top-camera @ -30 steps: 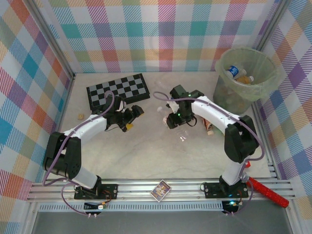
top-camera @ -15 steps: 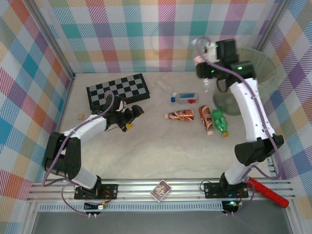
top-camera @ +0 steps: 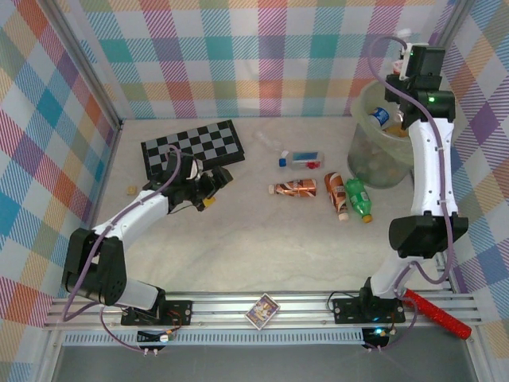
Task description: Put the plastic bottles in the bin
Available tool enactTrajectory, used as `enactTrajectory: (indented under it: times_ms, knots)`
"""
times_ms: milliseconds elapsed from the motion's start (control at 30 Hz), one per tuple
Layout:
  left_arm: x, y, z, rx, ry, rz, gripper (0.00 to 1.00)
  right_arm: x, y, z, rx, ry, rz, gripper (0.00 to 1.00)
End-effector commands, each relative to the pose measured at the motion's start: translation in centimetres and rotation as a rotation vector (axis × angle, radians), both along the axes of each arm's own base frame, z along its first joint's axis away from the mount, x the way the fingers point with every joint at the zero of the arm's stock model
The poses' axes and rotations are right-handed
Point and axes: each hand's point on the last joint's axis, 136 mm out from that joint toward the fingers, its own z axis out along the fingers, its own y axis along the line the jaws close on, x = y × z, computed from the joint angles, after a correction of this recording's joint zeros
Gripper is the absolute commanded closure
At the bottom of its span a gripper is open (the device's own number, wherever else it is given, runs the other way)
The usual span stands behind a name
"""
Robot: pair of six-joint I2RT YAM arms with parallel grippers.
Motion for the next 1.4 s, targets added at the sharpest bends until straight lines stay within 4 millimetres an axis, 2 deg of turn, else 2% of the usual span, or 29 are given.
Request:
enactTrajectory:
  times_ms: [0, 133, 267, 400, 700, 1033, 1167, 1367]
  knots:
    - [-0.7, 0.7, 0.0, 0.022, -0.004, -0.003, 0.04, 1.4, -2.3, 1.3, -0.059, -0.075, -0.037, 0.46]
    - [-0.7, 0.7, 0.1, 0.021, -0.006, -0.001, 0.04, 2.1, -2.3, 0.9, -0.057, -0.069, -0.016, 0.46]
    - [-0.9, 0.8, -0.2, 0.021, -0.001, 0.004, 0.04, 1.8, -2.0, 0.7, -0.053, -0.074, 0.002, 0.46]
    - [-1.0, 0.8, -0.4, 0.019, 0.003, 0.004, 0.04, 1.3, -1.6, -0.5, -0.056, -0.087, 0.018, 0.46]
    - [-1.0, 0.7, -0.2, 0.021, -0.002, -0.003, 0.04, 1.8, -2.2, -5.4, -0.015, -0.017, 0.009, 0.46]
    - [-1.0, 0.8, -0.3, 0.024, -0.001, -0.001, 0.04, 2.0, -5.2, -11.0, 0.103, 0.148, -0.082, 0.43]
    - [-1.0, 0.7, -0.4, 0.023, 0.002, -0.007, 0.04, 1.9, -5.5, -13.1, 0.162, 0.204, -0.098, 0.42]
    - [-0.9, 0.7, -0.5, 0.026, 0.002, -0.008, 0.04, 1.3, -5.0, -15.4, 0.272, 0.301, -0.092, 0.35]
